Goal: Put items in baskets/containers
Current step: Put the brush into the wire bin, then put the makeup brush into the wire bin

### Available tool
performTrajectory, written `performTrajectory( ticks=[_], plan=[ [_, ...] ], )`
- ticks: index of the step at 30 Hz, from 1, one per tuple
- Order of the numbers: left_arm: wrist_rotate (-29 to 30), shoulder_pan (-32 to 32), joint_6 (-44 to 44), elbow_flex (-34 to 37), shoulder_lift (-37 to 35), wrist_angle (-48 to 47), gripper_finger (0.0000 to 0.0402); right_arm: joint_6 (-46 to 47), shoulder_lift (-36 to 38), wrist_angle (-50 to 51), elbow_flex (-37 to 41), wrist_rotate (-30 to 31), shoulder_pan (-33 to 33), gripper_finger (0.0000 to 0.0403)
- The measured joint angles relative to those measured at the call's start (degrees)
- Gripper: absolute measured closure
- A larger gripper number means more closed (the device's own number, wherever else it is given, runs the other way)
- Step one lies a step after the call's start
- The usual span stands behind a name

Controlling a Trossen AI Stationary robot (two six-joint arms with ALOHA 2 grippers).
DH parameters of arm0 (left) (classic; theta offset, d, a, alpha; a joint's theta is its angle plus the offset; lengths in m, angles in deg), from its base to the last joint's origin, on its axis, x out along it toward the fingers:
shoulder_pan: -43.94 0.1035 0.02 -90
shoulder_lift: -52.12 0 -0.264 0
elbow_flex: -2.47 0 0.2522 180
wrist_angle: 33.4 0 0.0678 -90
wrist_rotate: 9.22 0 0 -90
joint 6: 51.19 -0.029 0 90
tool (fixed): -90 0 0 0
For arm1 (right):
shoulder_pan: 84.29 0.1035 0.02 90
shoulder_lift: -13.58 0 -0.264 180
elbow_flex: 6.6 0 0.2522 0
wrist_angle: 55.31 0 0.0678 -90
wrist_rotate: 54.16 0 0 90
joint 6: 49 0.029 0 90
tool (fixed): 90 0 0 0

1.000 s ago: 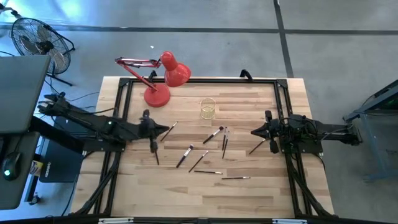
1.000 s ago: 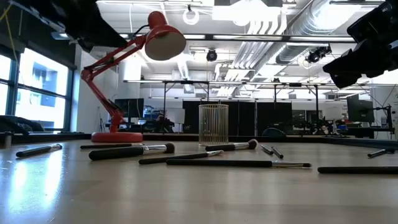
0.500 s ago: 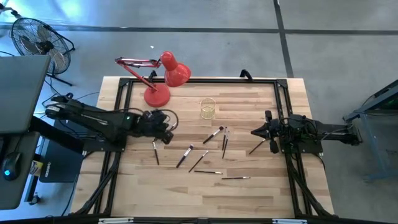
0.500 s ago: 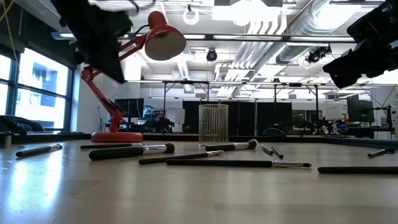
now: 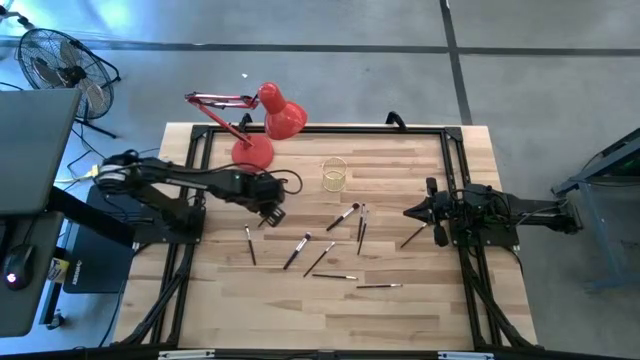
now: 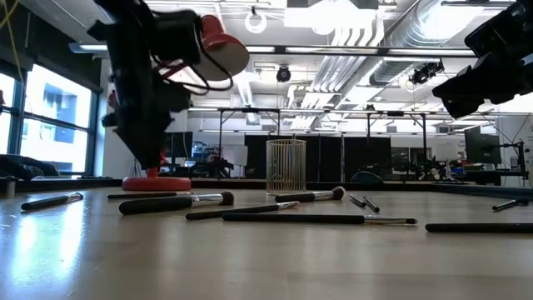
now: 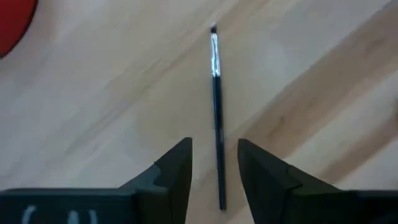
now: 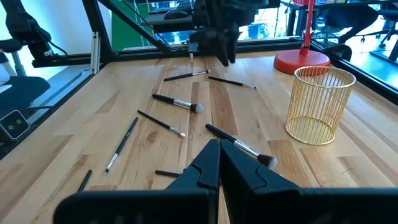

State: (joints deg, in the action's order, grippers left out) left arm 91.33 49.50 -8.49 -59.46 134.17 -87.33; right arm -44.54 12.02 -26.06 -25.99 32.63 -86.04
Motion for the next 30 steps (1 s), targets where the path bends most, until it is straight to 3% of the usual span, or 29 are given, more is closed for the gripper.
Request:
performTrajectory(
  ticks=[13, 20, 30],
  plan=[
    [-2.31, 0.83, -3.92, -0.32, 11.72, 1.68, 0.0270, -0.02, 0.03, -0.02, 0.01, 0.01, 0.00, 0.0398],
    [-3.95, 0.84, -0.63, -1.08, 12.85, 1.61, 0.0295, -0.02, 0.04, 0.02, 0.00, 0.01, 0.01, 0.0398],
    [-2.92, 0.79, 6.52, -10.94, 13.30, -4.18, 0.0322, -0.02, 0.07, 0.04, 0.00, 0.03, -0.02, 0.0398]
  ],
)
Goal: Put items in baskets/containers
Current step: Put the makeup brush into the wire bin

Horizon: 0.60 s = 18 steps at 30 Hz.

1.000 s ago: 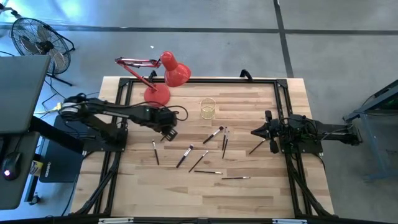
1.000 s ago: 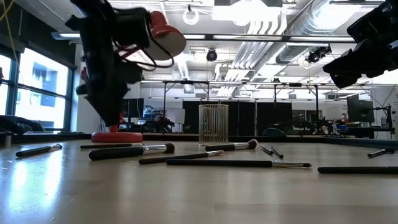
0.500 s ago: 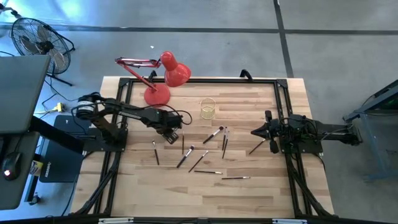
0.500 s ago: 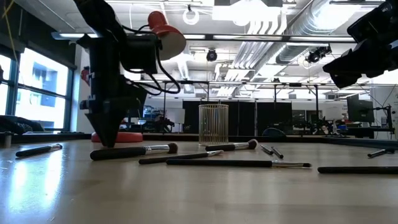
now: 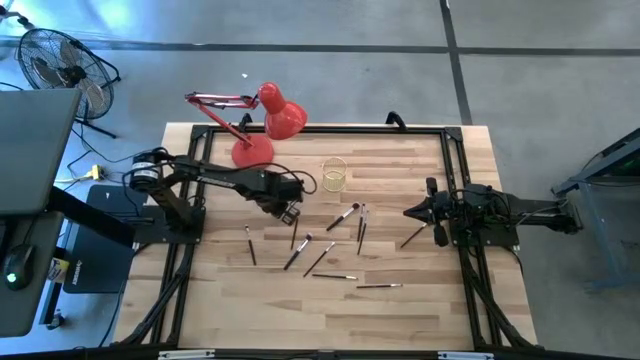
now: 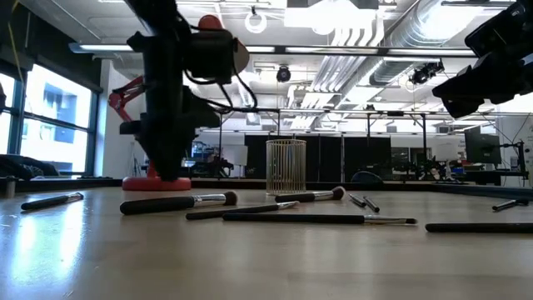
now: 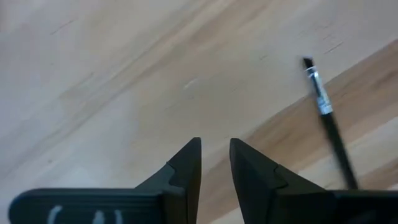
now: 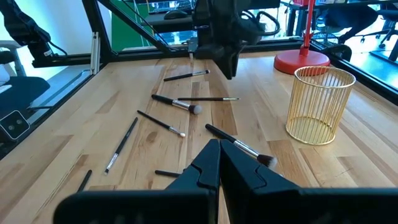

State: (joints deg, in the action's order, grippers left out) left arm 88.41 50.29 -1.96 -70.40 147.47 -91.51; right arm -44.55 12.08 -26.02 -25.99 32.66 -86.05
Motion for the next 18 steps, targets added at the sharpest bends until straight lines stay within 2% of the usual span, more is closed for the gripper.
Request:
performTrajectory(
  ticks=[11, 18],
  plan=[
    [-3.14, -0.07, 8.20, -8.73, -0.11, -4.88, 0.0323, 0.00, 0.00, 0.02, 0.00, -0.02, 0.02, 0.0398],
    [-2.98, -3.67, 14.09, -11.65, -0.15, -5.27, 0.0323, -0.12, 0.00, 0.02, 0.00, -0.02, 0.02, 0.0398]
  ],
)
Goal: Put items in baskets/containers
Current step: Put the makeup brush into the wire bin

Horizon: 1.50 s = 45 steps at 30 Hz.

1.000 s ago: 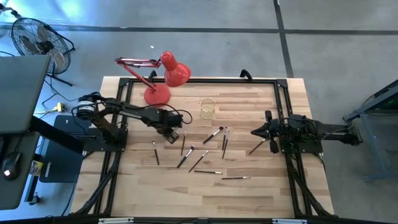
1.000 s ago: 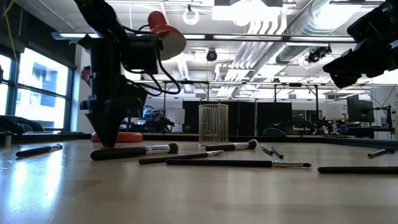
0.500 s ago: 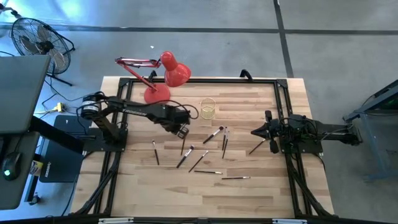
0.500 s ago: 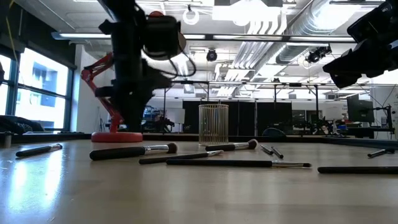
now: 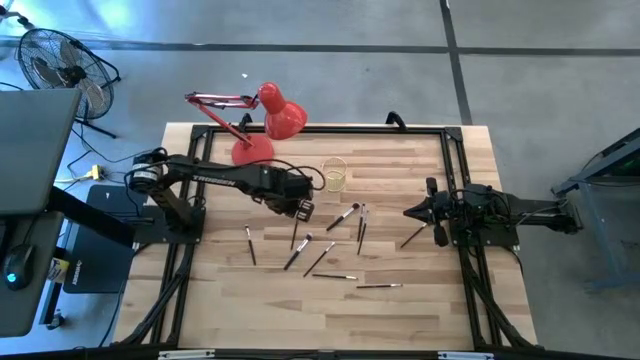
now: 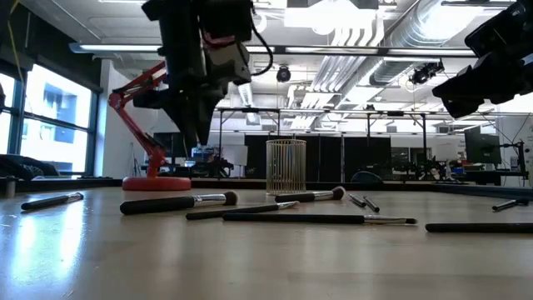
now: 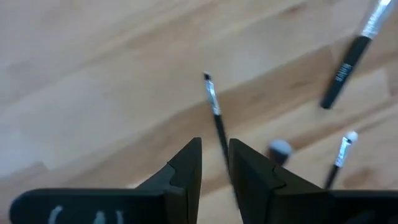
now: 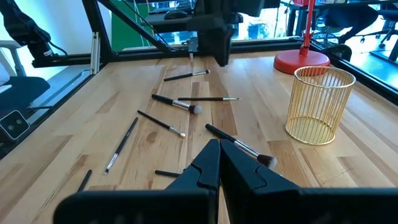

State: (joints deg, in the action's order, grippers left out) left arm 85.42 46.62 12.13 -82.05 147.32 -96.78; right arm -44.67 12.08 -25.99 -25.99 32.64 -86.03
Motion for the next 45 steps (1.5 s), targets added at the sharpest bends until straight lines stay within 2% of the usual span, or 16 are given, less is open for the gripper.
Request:
performTrajectory(
  ticks=[3, 5, 7, 13, 16, 22, 25, 31, 35, 41, 45],
  plan=[
    [0.45, -2.73, 2.29, -0.71, 0.00, 0.12, 0.0323, -7.74, 0.00, -0.06, 0.00, 1.61, 0.00, 0.0398],
    [1.40, -4.93, 5.53, -0.88, 0.00, 0.50, 0.0323, -16.04, 0.00, -0.17, 0.01, 5.06, -0.02, 0.0398],
    [3.20, -7.20, 9.88, -0.88, 0.00, 0.47, 0.0323, -20.39, 0.00, -0.18, 0.02, 7.93, 0.00, 0.0399],
    [9.33, -12.07, 18.57, -0.94, 1.23, 2.07, 0.0323, -21.20, 0.00, -0.33, 0.04, 13.19, -0.02, 0.0398],
    [8.89, -13.26, 19.70, -0.79, 2.96, 2.34, 0.0323, -21.32, 0.00, -0.36, 0.04, 14.84, -0.01, 0.0399],
    [5.36, -14.13, 20.02, -0.94, 7.61, 8.89, 0.0323, -21.28, 0.00, -0.81, 0.07, 16.94, -0.02, 0.0399],
    [3.64, -13.99, 19.97, -0.65, 8.94, 9.20, 0.0323, -18.26, 0.00, -0.85, 0.07, 16.17, -0.02, 0.0396],
    [4.05, -13.96, 20.34, -0.70, 9.77, 11.32, 0.0323, 0.31, -0.47, -3.68, 0.11, 9.26, 0.00, 0.0396],
    [4.95, -13.96, 20.95, -0.92, 9.45, 12.13, 0.0323, 8.69, -0.79, -6.23, 0.09, 7.52, -0.02, 0.0395],
    [5.21, -13.92, 21.12, -0.86, 9.55, 11.83, 0.0323, 10.63, -0.83, -6.43, 0.07, 7.41, -0.02, 0.0395],
    [8.75, -13.94, 23.82, -0.86, 9.55, 9.78, 0.0323, 10.75, -0.83, -6.43, 0.07, 7.41, -0.02, 0.0395]
  ],
)
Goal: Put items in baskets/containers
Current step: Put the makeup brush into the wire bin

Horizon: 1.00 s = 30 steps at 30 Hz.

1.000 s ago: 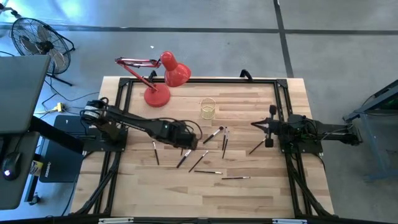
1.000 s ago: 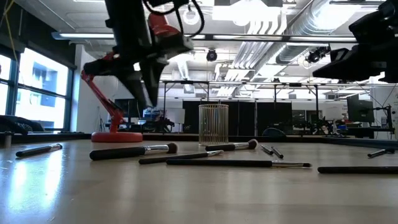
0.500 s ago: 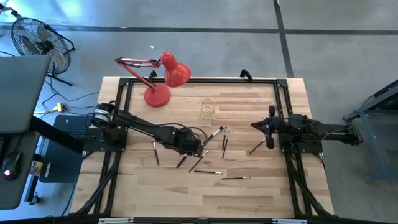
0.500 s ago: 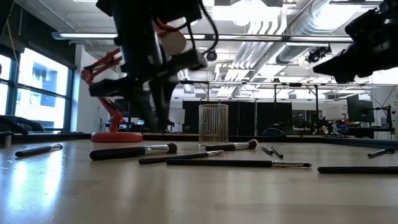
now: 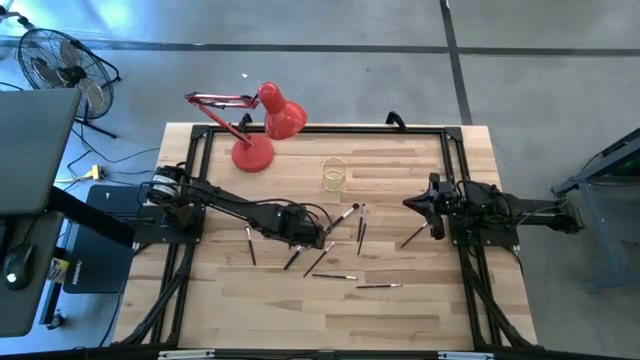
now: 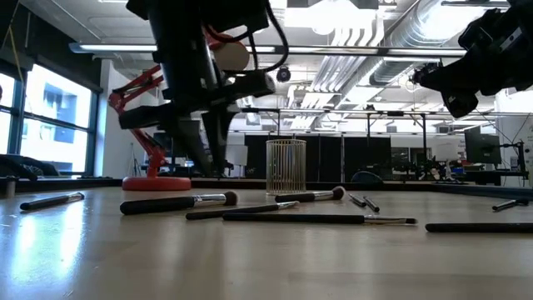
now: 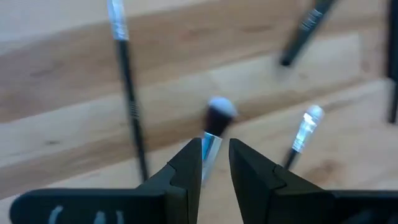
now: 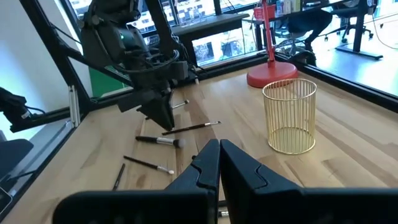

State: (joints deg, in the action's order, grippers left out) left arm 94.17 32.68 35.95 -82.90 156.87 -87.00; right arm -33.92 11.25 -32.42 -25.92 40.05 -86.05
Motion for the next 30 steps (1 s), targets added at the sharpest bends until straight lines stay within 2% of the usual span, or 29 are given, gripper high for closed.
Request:
performTrajectory(
  ticks=[6, 14, 20, 30],
  plan=[
    [-2.24, 0.02, 1.65, 0.00, 0.00, -6.69, 0.0323, -0.05, 0.00, 0.00, 0.00, 0.02, 0.00, 0.0396],
    [-2.47, 0.02, 0.06, 0.01, 2.75, -4.38, 0.0323, -0.05, 0.00, 0.00, 0.00, 0.09, 0.00, 0.0395],
    [-4.74, 0.02, 0.14, -0.06, 4.90, -2.77, 0.0323, -0.06, 0.00, -0.02, -0.02, 0.09, 0.02, 0.0395],
    [-3.95, -0.03, -0.29, 0.00, 4.54, -2.61, 0.0323, 0.08, 0.02, -0.39, -0.07, 0.09, 0.01, 0.0395]
  ],
)
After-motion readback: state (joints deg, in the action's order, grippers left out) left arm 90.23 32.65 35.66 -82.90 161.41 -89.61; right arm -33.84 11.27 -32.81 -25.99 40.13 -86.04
